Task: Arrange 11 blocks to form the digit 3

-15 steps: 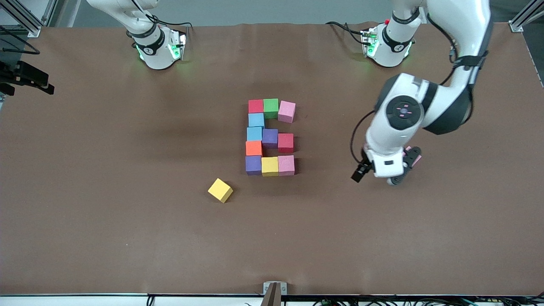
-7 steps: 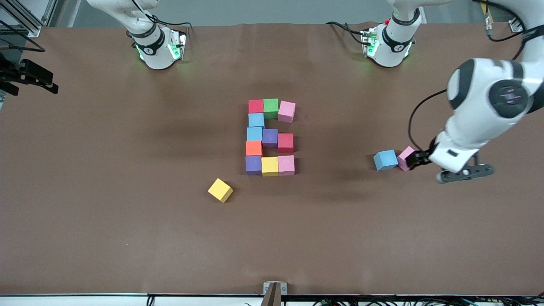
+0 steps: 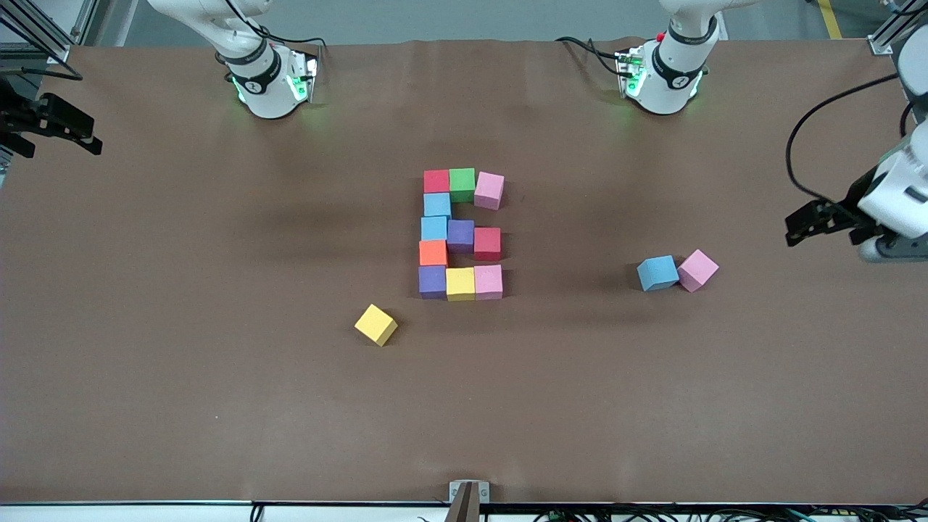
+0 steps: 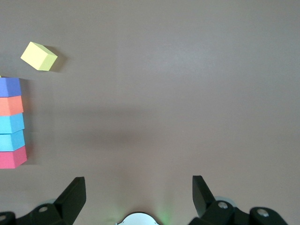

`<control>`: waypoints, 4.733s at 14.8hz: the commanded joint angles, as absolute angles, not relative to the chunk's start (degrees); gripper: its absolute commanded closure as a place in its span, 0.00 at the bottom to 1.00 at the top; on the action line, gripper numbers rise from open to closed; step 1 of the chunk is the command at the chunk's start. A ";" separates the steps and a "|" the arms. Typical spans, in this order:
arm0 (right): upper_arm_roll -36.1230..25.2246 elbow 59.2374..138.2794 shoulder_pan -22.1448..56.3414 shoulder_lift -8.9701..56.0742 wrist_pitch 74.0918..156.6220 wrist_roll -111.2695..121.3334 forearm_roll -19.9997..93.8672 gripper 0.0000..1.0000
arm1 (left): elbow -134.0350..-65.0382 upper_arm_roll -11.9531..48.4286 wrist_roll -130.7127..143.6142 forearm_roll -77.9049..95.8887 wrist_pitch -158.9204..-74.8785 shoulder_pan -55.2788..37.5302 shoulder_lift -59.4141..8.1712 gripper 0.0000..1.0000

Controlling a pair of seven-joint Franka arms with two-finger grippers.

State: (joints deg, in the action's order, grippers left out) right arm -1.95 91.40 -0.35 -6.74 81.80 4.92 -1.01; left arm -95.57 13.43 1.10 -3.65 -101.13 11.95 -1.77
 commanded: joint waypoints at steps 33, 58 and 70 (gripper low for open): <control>-0.97 85.34 -1.76 -4.57 78.66 3.96 1.23 0.00 | -87.54 3.16 -2.37 -1.05 -94.04 3.78 -0.27 0.00; -0.88 85.34 -1.41 -4.22 78.31 4.75 0.26 0.00 | -87.45 2.99 0.88 -1.23 -95.36 3.78 -0.18 0.00; -0.88 85.25 -1.41 -4.22 78.40 4.48 0.26 0.00 | -87.63 2.90 -0.09 -1.05 -91.50 5.80 -0.44 0.00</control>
